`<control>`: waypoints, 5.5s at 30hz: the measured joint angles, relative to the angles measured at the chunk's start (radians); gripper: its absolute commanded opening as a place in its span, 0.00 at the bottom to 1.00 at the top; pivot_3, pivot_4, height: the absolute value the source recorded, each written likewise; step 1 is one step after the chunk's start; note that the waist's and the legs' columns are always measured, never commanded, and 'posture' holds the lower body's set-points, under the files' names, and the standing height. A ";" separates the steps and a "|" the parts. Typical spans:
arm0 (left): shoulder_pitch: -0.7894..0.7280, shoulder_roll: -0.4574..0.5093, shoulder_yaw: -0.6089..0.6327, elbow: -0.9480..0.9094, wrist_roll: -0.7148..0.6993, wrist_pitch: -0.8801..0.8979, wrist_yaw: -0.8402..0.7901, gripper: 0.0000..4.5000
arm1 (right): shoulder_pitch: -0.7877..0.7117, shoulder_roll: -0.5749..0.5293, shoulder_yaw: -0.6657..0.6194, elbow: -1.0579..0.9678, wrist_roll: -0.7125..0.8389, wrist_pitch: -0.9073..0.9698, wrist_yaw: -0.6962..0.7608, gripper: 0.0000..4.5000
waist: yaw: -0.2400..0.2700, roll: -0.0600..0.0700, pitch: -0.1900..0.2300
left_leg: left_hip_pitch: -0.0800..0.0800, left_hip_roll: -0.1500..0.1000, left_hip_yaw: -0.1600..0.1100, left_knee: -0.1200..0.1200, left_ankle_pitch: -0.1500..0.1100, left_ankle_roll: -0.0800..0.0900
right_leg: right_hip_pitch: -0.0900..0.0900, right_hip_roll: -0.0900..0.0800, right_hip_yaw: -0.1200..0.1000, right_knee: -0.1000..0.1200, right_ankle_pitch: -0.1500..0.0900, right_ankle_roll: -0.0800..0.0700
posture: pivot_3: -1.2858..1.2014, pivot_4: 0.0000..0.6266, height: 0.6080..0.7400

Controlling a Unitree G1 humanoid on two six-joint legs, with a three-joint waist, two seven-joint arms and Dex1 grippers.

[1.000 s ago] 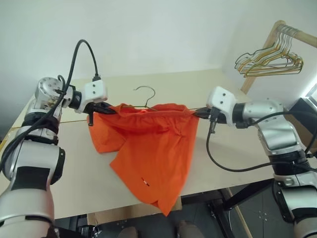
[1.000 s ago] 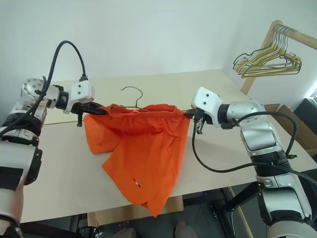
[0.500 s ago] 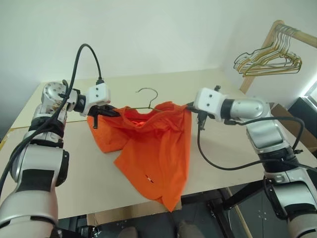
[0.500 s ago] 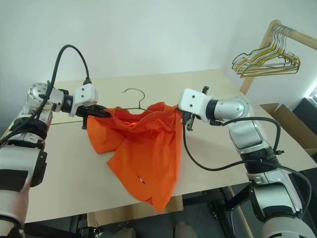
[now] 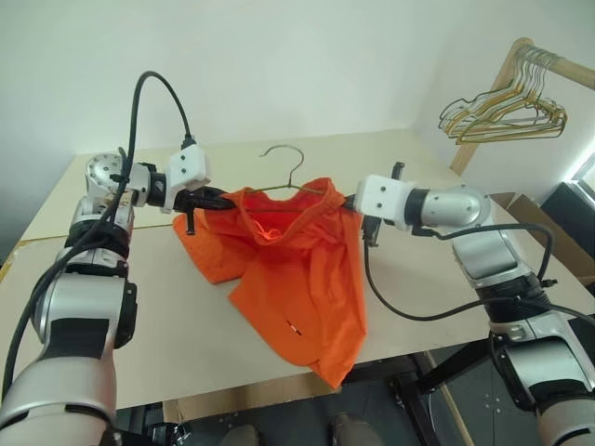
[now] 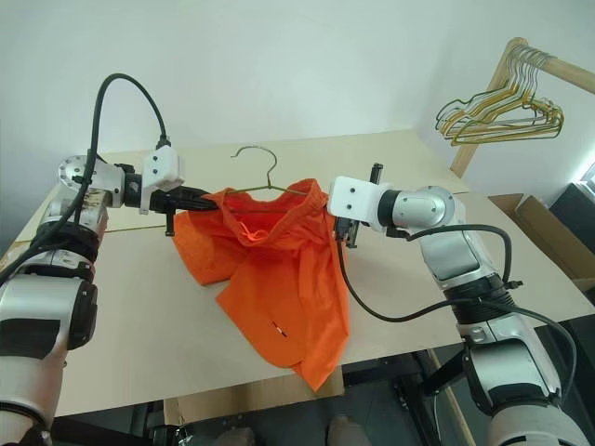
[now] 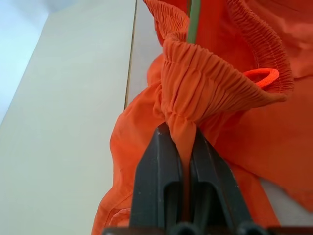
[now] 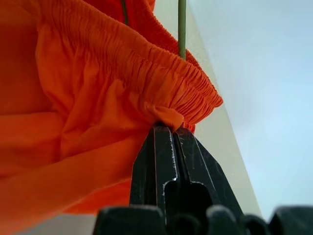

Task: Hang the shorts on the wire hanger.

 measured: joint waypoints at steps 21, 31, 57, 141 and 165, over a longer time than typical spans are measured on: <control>0.045 -0.029 0.057 -0.053 -0.075 -0.037 -0.112 0.00 | -0.005 0.027 -0.058 0.025 0.203 0.202 0.143 0.45 | 0.000 0.000 0.000 | 0.000 0.000 0.000 0.000 0.000 0.000 | 0.001 0.000 0.000 0.000 0.000 0.000 | 0.51 0.00 1.00; 0.052 -0.040 0.085 -0.055 -0.087 -0.055 -0.125 0.00 | -0.025 0.020 -0.057 0.001 0.258 0.312 0.206 0.01 | 0.001 0.000 0.000 | 0.000 0.000 0.000 0.001 0.000 0.000 | 0.000 0.000 0.000 0.000 0.000 0.000 | 0.50 0.00 1.00; 0.036 0.042 0.175 0.039 -0.097 0.005 -0.042 0.99 | 0.055 -0.156 -0.234 -0.018 0.434 0.418 0.289 0.00 | -0.001 0.000 0.000 | 0.000 0.000 0.000 0.001 0.000 0.000 | 0.001 0.000 0.000 0.000 0.000 0.000 | 0.48 0.00 1.00; 0.543 -0.261 0.280 -1.034 -0.699 0.656 0.242 1.00 | -0.378 -0.080 -0.839 0.815 0.301 0.749 -1.334 0.99 | -0.214 0.011 -0.002 | 0.021 -0.001 -0.004 -0.006 -0.001 0.002 | 0.032 -0.002 0.007 -0.022 0.002 0.006 | 0.40 0.00 1.00; 0.554 -0.265 0.281 -1.034 -0.708 0.631 0.230 1.00 | -0.128 0.023 -0.672 0.288 0.111 0.710 -1.497 0.99 | -0.224 0.015 0.001 | 0.022 -0.001 -0.001 -0.008 -0.001 0.002 | 0.032 -0.002 0.013 -0.021 0.003 0.008 | 0.43 0.00 1.00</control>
